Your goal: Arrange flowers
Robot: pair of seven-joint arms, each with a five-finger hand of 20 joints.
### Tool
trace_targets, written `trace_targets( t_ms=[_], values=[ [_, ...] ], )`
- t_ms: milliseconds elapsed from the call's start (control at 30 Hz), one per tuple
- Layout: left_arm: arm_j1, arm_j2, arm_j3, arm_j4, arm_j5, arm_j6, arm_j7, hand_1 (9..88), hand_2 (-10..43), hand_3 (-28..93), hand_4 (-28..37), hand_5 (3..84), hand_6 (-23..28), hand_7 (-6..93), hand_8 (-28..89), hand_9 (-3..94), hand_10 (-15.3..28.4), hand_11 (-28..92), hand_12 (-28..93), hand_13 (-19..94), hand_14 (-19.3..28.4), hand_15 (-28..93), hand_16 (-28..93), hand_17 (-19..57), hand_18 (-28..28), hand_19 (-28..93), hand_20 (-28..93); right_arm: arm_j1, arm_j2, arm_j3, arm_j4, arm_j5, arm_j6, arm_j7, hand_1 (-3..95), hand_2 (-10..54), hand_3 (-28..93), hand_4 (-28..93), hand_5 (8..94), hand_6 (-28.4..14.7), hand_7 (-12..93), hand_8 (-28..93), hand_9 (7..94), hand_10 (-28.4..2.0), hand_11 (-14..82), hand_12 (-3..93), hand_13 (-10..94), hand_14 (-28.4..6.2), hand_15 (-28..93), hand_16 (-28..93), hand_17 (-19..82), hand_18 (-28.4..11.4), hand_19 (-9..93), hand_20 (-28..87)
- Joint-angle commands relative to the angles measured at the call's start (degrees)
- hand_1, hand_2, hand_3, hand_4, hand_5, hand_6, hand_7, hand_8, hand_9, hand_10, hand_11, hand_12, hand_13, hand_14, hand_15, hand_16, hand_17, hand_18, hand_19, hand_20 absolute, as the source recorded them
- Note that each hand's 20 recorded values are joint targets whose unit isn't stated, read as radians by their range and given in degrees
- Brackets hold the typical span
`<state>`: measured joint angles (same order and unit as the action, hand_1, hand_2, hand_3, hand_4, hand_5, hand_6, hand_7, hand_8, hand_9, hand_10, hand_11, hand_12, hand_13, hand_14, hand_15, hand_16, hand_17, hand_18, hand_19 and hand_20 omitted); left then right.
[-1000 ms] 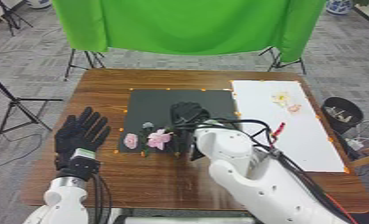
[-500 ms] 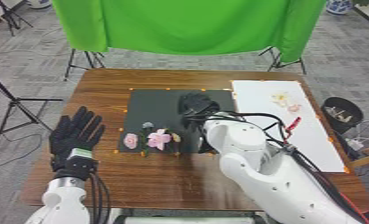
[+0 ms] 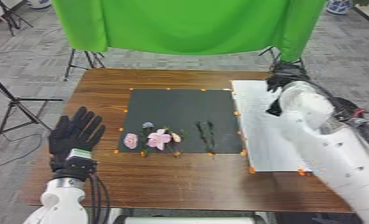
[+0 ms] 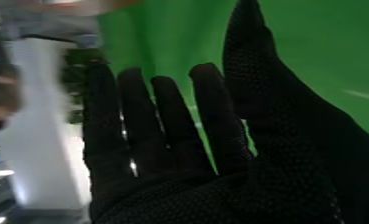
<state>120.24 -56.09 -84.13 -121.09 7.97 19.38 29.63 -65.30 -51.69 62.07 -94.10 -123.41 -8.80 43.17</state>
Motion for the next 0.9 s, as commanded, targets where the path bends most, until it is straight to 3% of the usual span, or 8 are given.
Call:
trace_targets(
  t_ms=[33, 100, 233, 400, 533, 767, 900],
  values=[
    [0.91, 0.03, -0.36, -0.47, -0.53, 0.16, -0.51, 27.4, 15.2, 73, -28.2, 43.4, 10.3, 17.2, -9, 35.9, 15.8, 29, 12, 27, 17.0, 45, -8, -6.2, 15.0, 38, 9, 0.08, 1.68, 2.66, 3.36, 2.49, -9.17, 4.79, 47.4, -9.5, 86, -28, 45.6, -7.7, 12, -12, 39.6, -17.5, 7.5, 10.3, 37, -13.9, 10, 13, 21, -17.0, 51, 17],
    [0.89, -0.04, -0.38, -0.35, -0.4, -0.33, -0.62, 27.5, 15.4, 73, -28.2, 43.4, 10.3, 17.1, -9, 35.9, 15.8, 29, 12, 27, 17.0, 45, -8, -6.3, 15.0, 38, 9, -0.28, 1.67, 3.35, 3.85, 4.0, -11.84, 6.3, 47.5, -9.5, 85, -28, 44.5, -10.5, 9, -11, 39.5, -18.7, 7.5, 9.9, 37, -15.0, 11, 13, 21, -18.0, 55, 18],
    [1.17, -0.05, -0.42, -0.47, -0.57, 0.03, -0.44, 27.4, 15.9, 73, -28.3, 43.4, 10.3, 17.1, -9, 35.9, 15.9, 29, 12, 26, 17.1, 45, -8, -6.3, 15.0, 38, 9, -1.46, 1.84, 4.9, 4.26, 6.5, -15.05, 5.93, 46.7, -9.5, 86, -28, 43.3, -12.9, 7, -11, 38.6, -20.3, 7.4, 9.3, 36, -16.2, 11, 13, 21, -18.5, 57, 19],
    [1.51, -0.09, -0.22, -0.86, -0.66, -0.06, -0.28, 27.2, 16.0, 73, -28.3, 43.5, 10.4, 16.9, -9, 35.9, 16.0, 29, 12, 26, 17.1, 45, -8, -6.3, 14.9, 38, 9, -3.0, 1.35, 5.78, 5.32, 5.84, -17.45, 2.7, 50.0, -9.5, 85, -28, 45.1, -11.0, 8, -11, 41.5, -17.6, 7.9, 9.1, 38, -15.6, 11, 13, 22, -19.1, 60, 20],
    [1.1, -0.47, 0.22, -0.38, -0.36, -0.57, -0.71, 27.2, 16.0, 73, -28.3, 43.5, 10.4, 16.9, -9, 35.9, 15.9, 29, 12, 26, 17.1, 45, -8, -6.4, 14.9, 38, 9, -4.37, 1.49, 5.63, 6.09, 4.87, -13.99, 1.0, 52.7, -9.5, 82, -28, 49.7, -6.4, 11, -12, 50.3, -11.4, 9.4, 9.5, 45, -12.5, 14, 14, 23, -19.0, 64, 22],
    [1.43, -0.99, 0.03, -0.39, -0.18, -0.15, -0.89, 27.0, 16.0, 73, -28.3, 43.4, 10.3, 17.1, -9, 35.9, 15.9, 29, 12, 26, 17.2, 45, -8, -6.5, 15.0, 38, 9, -6.35, 1.76, 5.03, 7.22, 3.36, -9.11, 1.48, 58.1, -9.1, 73, -28, 63.0, -1.1, 13, -12, 67.8, -11.4, 11.6, 13.9, 60, -9.7, 19, 17, 27, -17.5, 68, 27],
    [1.63, -1.08, -0.18, -0.43, -0.1, -0.13, -0.99, 27.0, 16.0, 73, -28.3, 43.5, 10.4, 17.2, -9, 35.9, 16.0, 29, 12, 26, 17.2, 45, -8, -6.5, 15.0, 38, 9, -7.95, 2.32, 4.44, 6.12, 2.15, -4.96, 0.76, 62.8, -7.5, 63, -28, 72.1, -0.3, 14, -2, 79.2, -10.6, 5.9, 28.0, 68, -7.8, 17, 31, 29, -17.5, 69, 31]
  ],
)
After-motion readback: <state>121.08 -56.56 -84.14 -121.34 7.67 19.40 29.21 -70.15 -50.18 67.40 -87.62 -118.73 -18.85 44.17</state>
